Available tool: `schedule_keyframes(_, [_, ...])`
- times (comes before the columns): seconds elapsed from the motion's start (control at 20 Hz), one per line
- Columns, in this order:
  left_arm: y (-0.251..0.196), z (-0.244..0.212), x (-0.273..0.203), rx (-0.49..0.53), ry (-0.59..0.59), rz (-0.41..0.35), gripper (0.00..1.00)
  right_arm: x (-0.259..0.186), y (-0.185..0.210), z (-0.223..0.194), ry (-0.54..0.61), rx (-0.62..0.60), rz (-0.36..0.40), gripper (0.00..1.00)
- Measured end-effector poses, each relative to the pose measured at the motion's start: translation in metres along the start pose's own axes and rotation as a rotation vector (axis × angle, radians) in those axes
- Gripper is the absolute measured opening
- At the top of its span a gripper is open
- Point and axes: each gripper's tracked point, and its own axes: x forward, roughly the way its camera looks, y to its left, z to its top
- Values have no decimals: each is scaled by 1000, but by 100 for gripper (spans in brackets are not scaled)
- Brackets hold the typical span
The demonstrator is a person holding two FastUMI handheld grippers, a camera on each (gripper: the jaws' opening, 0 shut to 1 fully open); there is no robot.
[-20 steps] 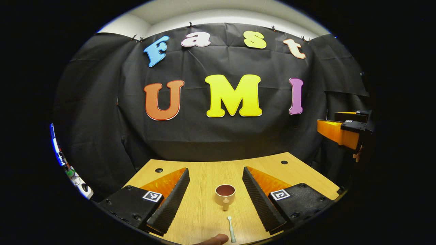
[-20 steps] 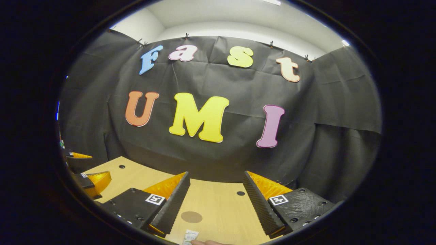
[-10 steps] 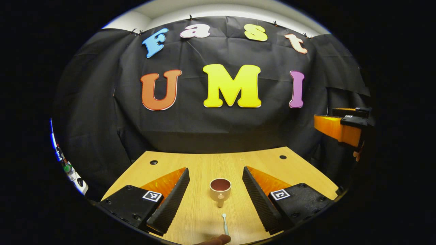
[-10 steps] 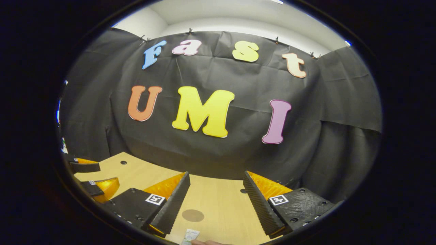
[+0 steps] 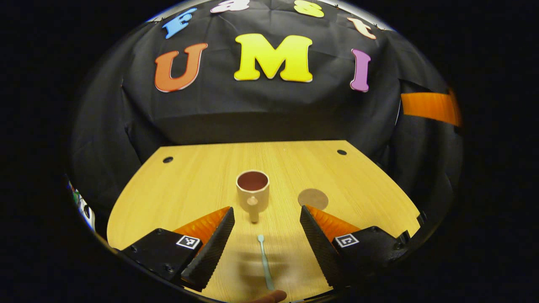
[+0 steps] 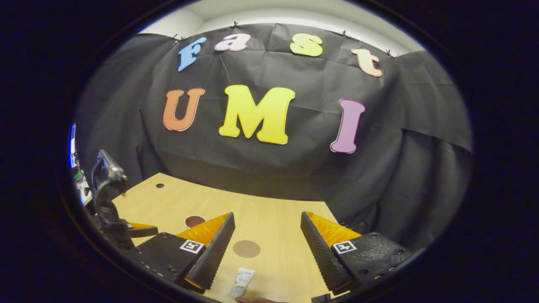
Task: Put the toothbrush and toothpaste on the desktop into the cup, then pick up the cup and place it on the coaster on the desktop.
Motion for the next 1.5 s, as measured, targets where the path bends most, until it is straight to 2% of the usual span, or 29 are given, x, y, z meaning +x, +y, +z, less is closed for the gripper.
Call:
schedule_keyframes(0.15, [-6,-40,18,-76,117,-14,99,-6,-6,-17,46,4,-7,95])
schedule_keyframes(0.2, [-5,-50,24,-95,149,-3,99,-7,-9,-22,54,-2,-9,97])
schedule_keyframes(0.25, [-2,-60,26,-106,180,11,100,-9,-11,-26,68,-6,-12,95])
schedule_keyframes(0.5, [1,-100,40,-115,327,69,100,-14,-18,-54,150,-12,-14,95])
schedule_keyframes(0.6, [-2,-112,43,-125,375,73,100,-16,-18,-56,163,-21,-11,98])
schedule_keyframes(0.7, [-5,-118,45,-141,398,70,98,-15,-17,-60,172,-36,-4,95])
schedule_keyframes(0.8, [-2,-124,45,-147,418,89,91,-15,-16,-63,178,-48,5,95])
schedule_keyframes(0.85, [-1,-126,45,-154,430,96,84,-15,-16,-64,179,-52,9,95])
schedule_keyframes(1.1, [-1,-129,47,-169,442,99,64,-13,-24,-69,193,-30,9,95])
schedule_keyframes(1.25, [0,-135,49,-171,468,122,38,-11,-31,-74,206,-14,-1,95])
schedule_keyframes(1.35, [3,-139,47,-186,491,132,34,-10,-28,-72,200,-30,8,97])
schedule_keyframes(1.4, [4,-141,47,-191,500,138,36,-11,-27,-75,201,-31,16,95])
schedule_keyframes(1.45, [3,-145,47,-194,512,142,27,-12,-25,-77,206,-34,23,95])
schedule_keyframes(1.5, [1,-148,47,-199,522,138,24,-11,-25,-80,213,-37,29,95])
